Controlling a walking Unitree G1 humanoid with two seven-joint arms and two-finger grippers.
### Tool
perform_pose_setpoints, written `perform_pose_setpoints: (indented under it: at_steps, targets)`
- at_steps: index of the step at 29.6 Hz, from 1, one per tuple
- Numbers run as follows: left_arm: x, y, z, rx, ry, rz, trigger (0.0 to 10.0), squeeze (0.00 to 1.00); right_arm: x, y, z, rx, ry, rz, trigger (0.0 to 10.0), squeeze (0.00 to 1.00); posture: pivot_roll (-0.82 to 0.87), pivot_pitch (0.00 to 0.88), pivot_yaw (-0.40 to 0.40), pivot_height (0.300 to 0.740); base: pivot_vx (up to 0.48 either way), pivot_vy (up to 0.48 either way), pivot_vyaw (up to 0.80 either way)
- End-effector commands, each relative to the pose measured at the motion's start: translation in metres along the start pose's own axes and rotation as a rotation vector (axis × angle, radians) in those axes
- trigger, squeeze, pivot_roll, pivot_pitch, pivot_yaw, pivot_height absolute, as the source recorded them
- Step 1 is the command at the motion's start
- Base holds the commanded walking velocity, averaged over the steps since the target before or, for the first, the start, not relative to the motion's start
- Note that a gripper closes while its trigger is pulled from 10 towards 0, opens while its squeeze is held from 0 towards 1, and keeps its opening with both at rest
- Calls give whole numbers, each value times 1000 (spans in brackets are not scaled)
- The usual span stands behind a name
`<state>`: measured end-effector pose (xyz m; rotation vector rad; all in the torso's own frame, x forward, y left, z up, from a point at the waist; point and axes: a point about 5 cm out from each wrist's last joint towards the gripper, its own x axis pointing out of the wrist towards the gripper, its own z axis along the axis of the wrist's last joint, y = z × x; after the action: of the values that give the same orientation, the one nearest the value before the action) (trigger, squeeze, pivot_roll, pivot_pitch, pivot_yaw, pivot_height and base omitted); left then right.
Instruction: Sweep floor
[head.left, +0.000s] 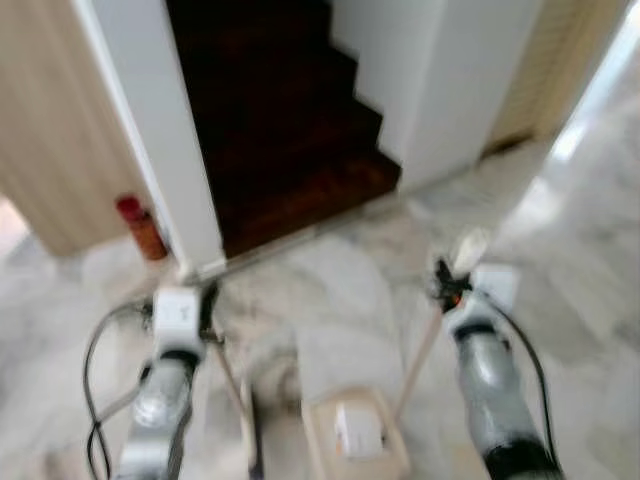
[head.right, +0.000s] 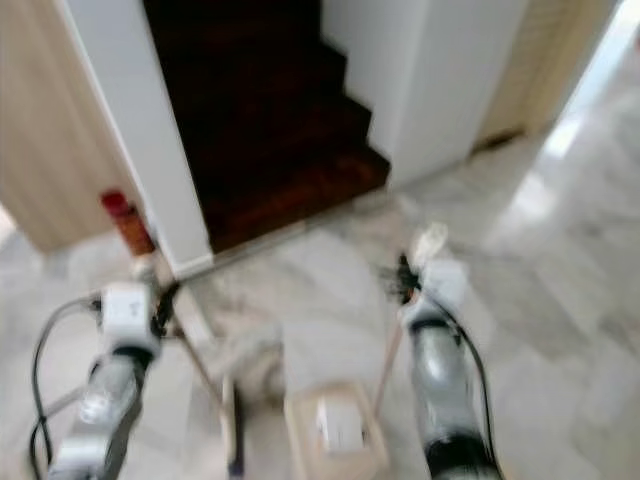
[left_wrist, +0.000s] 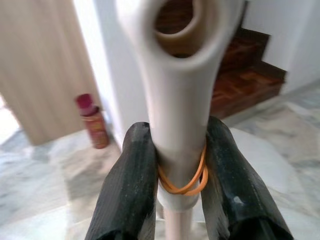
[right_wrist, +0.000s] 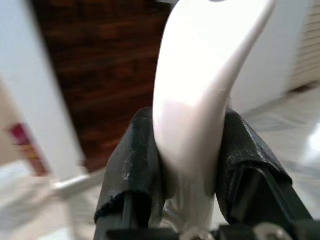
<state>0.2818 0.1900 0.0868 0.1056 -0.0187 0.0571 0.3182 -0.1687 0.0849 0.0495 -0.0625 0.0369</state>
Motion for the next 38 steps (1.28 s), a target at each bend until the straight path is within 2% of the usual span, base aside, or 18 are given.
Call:
perform_pose_setpoints:
  at_steps: [1, 4, 10, 13, 34, 38]
  targets:
    - [1, 2, 6, 30, -27, 1, 10000, 0, 1, -2, 6, 43, -38, -20, 10000, 0, 136, 0, 24, 740, 0, 390, 0]
    - [1, 1, 6, 30, -27, -2, 10000, 0, 2, -2, 6, 32, -37, -13, 10000, 0, 137, 0, 25, 740, 0, 394, 0]
    - [1, 1, 6, 29, -27, -9, 10000, 0, 2, 1, 6, 37, -41, -3, 10000, 0, 138, 0, 28, 740, 0, 393, 782]
    - [2, 1, 6, 31, -27, -9, 10000, 0, 2, 2, 6, 58, -39, -4, 10000, 0, 138, 0, 28, 740, 0, 394, 0]
    - [3, 2, 7, 37, -28, -13, 10000, 0, 1, 7, 2, 53, -18, 37, 10000, 0, 144, 0, 33, 740, 0, 392, 0]
    - [3, 2, 7, 37, -28, -13, 10000, 0, 1, 9, 2, 54, -20, 41, 10000, 0, 146, 0, 34, 740, 0, 392, 722]
